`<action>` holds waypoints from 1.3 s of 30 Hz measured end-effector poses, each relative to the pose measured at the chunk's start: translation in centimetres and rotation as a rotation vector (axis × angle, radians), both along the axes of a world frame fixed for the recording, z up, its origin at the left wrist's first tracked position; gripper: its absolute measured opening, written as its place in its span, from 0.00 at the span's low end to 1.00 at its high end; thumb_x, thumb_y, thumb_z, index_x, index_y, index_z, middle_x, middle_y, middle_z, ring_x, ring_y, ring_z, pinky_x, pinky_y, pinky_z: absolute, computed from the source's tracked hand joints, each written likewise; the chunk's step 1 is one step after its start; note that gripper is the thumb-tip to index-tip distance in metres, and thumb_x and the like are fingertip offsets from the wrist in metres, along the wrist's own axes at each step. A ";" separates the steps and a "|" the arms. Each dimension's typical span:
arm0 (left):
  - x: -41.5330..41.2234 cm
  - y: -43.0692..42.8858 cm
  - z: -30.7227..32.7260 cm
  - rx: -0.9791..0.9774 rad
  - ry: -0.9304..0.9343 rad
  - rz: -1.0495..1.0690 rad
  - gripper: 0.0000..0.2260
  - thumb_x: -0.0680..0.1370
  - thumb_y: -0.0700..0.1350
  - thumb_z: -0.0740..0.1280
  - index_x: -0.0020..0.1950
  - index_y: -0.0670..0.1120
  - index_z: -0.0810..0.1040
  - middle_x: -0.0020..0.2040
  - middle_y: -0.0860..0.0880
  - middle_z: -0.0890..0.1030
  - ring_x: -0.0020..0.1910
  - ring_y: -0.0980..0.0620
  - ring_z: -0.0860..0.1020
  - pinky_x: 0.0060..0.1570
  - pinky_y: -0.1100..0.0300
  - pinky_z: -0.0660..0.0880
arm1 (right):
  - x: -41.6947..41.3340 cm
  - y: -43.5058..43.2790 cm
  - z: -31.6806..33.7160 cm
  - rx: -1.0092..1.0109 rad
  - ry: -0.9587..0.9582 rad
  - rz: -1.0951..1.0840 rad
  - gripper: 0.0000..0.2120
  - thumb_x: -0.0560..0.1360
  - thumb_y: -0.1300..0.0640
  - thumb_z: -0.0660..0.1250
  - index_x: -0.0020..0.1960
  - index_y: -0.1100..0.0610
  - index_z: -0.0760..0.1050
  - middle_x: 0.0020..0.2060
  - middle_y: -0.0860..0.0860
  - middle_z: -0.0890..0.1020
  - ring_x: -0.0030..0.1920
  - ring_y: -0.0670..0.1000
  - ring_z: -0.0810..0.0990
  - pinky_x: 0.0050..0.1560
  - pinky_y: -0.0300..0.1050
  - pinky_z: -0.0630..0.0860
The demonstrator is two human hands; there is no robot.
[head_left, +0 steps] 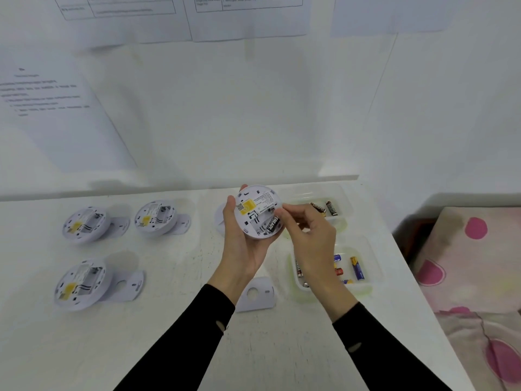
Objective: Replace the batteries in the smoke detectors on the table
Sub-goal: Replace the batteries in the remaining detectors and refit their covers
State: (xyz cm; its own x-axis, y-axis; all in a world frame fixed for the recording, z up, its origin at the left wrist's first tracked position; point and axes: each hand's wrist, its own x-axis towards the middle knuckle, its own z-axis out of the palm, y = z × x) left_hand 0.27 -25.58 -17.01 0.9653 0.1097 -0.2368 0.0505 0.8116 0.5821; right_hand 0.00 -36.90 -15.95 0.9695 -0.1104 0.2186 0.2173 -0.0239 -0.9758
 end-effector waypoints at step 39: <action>0.7 2.1 -1.6 -0.180 0.020 0.121 0.28 0.77 0.61 0.65 0.72 0.47 0.72 0.69 0.38 0.75 0.67 0.35 0.73 0.56 0.40 0.77 | 15.5 -4.3 -3.0 -1.384 0.246 0.612 0.08 0.75 0.55 0.70 0.52 0.51 0.84 0.53 0.46 0.83 0.52 0.50 0.79 0.59 0.47 0.76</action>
